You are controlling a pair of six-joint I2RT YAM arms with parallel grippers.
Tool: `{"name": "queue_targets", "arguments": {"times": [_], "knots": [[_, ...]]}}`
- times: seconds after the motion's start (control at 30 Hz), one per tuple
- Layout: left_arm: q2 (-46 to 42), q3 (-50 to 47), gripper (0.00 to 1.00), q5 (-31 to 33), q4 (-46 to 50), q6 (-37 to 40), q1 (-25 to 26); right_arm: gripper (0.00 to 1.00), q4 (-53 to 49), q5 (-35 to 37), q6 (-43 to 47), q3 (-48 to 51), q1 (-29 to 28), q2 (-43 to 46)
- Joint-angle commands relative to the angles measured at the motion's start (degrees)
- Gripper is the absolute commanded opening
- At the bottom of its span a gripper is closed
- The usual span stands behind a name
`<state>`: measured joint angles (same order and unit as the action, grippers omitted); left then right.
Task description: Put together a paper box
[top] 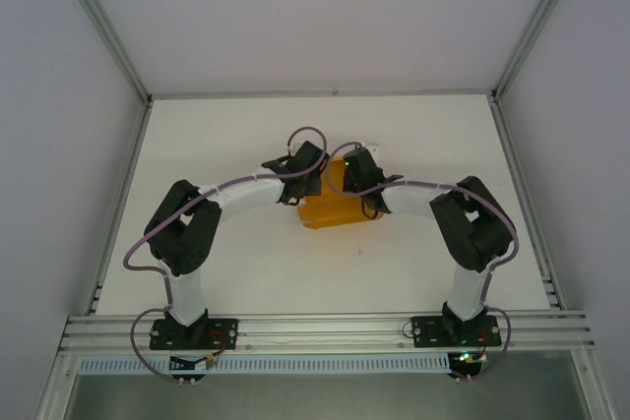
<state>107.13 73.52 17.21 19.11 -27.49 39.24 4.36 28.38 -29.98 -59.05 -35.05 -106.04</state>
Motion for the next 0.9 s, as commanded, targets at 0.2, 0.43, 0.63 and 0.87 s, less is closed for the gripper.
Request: {"name": "queue_targets", "arguments": {"times": [0.2,0.43,0.63,0.87], "knots": [[1.83,0.62,0.00,0.95,4.66,-3.66,-0.02,0.00,-16.85,22.86,-12.30,-2.61,1.45,-8.03],[3.51,2.20,0.00,0.89,5.67,-4.33,0.03,0.00,-14.13,27.04,-12.70,-1.98,0.57,-9.76],[3.82,2.51,0.00,0.75,5.76,-5.35,0.01,0.01,-7.58,28.36,-9.21,0.85,0.12,-9.50],[4.10,2.69,0.00,1.08,6.05,-6.26,0.00,0.04,2.32,25.01,-2.51,4.58,0.02,-8.44]]}}
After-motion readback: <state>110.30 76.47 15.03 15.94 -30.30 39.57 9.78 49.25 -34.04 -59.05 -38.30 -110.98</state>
